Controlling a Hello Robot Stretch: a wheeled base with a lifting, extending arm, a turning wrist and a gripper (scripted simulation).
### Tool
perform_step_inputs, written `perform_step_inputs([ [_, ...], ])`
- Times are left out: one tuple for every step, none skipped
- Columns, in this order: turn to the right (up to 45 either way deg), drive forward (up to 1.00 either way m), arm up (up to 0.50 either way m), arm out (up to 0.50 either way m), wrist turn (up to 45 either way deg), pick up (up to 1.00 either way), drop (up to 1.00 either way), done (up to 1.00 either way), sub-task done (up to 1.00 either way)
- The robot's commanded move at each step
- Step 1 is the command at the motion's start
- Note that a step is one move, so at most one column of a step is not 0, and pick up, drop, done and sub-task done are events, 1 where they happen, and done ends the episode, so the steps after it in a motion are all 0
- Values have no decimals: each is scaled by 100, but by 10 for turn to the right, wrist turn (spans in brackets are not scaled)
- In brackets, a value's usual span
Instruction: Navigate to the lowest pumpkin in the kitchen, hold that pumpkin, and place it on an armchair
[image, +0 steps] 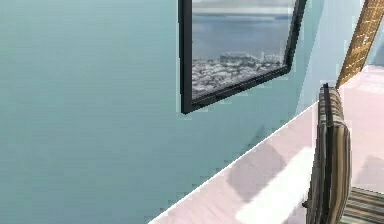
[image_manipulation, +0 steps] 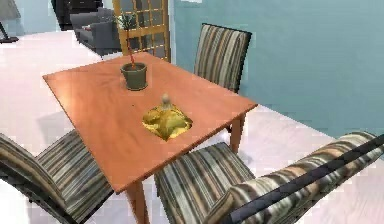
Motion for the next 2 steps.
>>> perform_step_inputs([
  [360,0,0,0,0,0,0,0,0],
  [0,35,0,0,0,0,0,0,0],
])
